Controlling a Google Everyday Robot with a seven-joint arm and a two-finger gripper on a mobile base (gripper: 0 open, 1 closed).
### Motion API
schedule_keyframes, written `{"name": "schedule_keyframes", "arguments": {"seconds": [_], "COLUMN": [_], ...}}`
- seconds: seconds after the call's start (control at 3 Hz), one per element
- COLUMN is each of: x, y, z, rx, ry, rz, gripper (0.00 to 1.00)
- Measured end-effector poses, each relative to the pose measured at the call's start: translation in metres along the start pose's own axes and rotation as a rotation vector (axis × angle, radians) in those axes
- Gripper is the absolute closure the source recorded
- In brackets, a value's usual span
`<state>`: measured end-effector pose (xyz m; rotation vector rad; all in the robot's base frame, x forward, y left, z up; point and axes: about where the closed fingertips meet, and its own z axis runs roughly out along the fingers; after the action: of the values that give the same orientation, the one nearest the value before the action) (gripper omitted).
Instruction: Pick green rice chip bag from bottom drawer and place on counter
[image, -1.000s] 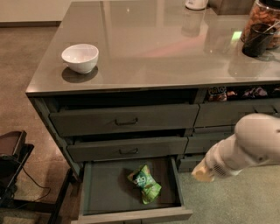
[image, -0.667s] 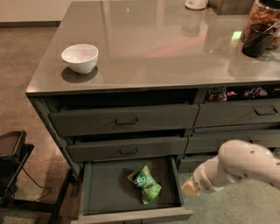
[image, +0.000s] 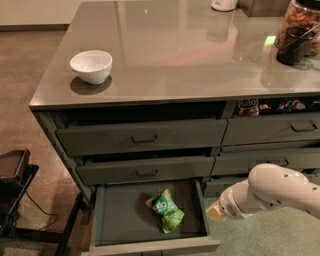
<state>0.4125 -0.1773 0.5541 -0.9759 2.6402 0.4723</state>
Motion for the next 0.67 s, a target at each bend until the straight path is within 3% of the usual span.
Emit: {"name": "schedule_keyframes", "arguments": {"seconds": [0.33, 0.67], "x": [-0.001, 0.002], "y": [-0.003, 0.001], "z": [0.01, 0.042], "rx": [0.024, 0.041], "ry": [-0.026, -0.089], "rz": [0.006, 0.005], "gripper": [1.0, 1.0]}}
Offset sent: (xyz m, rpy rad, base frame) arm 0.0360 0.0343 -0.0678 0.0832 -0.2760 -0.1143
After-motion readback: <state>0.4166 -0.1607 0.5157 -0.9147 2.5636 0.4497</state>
